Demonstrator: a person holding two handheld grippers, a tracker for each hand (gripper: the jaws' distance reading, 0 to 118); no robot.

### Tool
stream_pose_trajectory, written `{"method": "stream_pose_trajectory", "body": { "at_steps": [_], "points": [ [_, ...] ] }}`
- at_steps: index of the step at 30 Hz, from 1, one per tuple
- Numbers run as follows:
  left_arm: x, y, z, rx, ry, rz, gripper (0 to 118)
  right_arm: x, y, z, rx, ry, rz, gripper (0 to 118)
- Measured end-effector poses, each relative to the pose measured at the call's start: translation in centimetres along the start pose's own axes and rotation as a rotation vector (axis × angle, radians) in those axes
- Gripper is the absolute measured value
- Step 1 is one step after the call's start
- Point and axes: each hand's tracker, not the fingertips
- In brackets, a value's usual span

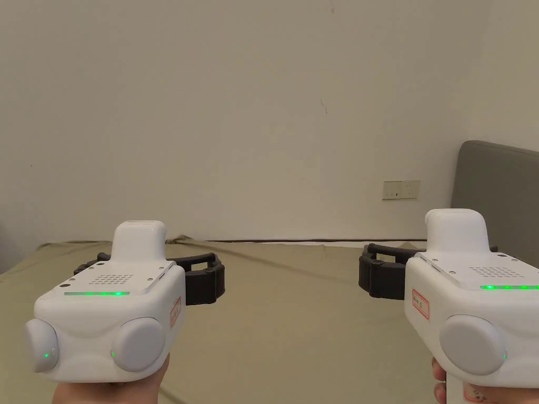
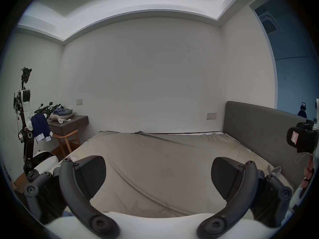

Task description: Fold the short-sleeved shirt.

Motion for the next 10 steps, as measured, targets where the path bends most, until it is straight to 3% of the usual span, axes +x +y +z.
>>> {"method": "stream_pose_trajectory", "body": {
  "at_steps": [10],
  "points": [
    [-0.24, 0.18, 0.34, 0.005, 0.013, -0.009, 118, -0.13, 0.08, 0.07, 0.011, 0.012, 0.009, 118]
  ]
}}
